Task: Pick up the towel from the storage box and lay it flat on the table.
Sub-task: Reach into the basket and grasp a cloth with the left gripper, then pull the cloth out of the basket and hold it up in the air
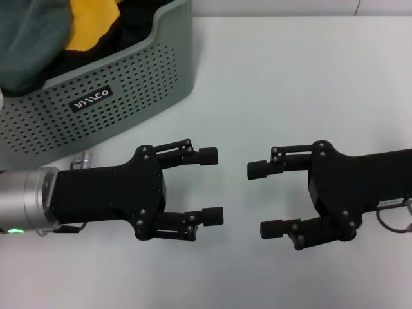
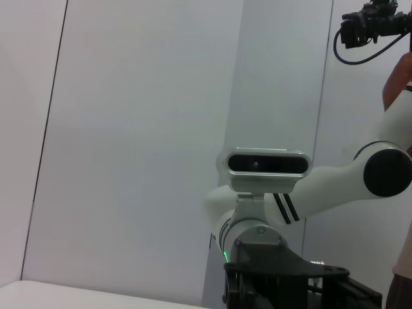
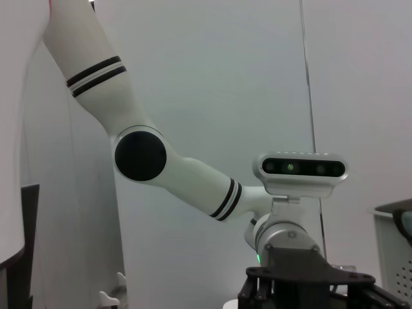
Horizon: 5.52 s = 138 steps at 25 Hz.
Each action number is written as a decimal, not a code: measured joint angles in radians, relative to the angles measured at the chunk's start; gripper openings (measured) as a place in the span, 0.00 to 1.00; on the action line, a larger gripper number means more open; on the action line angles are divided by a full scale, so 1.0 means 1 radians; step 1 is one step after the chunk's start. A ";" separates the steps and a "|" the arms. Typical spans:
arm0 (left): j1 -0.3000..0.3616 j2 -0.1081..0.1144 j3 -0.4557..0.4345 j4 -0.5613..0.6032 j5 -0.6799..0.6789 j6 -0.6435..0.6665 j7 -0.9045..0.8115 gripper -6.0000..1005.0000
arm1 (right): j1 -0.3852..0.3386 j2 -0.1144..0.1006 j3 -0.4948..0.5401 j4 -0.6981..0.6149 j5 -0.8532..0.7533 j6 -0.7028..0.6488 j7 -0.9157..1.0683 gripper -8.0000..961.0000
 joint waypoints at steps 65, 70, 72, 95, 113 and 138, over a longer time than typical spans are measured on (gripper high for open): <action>0.083 -0.051 -0.133 0.564 -0.244 -1.033 -0.432 0.65 | -0.104 0.035 0.120 0.111 0.189 0.087 -0.195 0.72; 0.083 -0.052 -0.129 0.552 -0.205 -1.039 -0.434 0.64 | -0.101 0.035 0.120 0.111 0.189 0.088 -0.196 0.72; 0.079 -0.052 -0.129 0.544 -0.204 -1.044 -0.436 0.63 | -0.100 0.035 0.120 0.112 0.190 0.088 -0.196 0.72; 0.087 -0.052 -0.166 0.507 -0.259 -1.042 -0.451 0.18 | -0.106 0.037 0.122 0.111 0.193 0.087 -0.196 0.71; 0.047 0.001 -0.172 0.456 -0.691 -0.276 -0.502 0.02 | -0.105 0.036 0.129 0.113 0.227 0.084 -0.208 0.70; -0.060 0.014 -0.139 0.427 -0.707 0.086 -0.667 0.02 | -0.003 0.037 -0.113 0.162 0.378 0.080 -0.222 0.68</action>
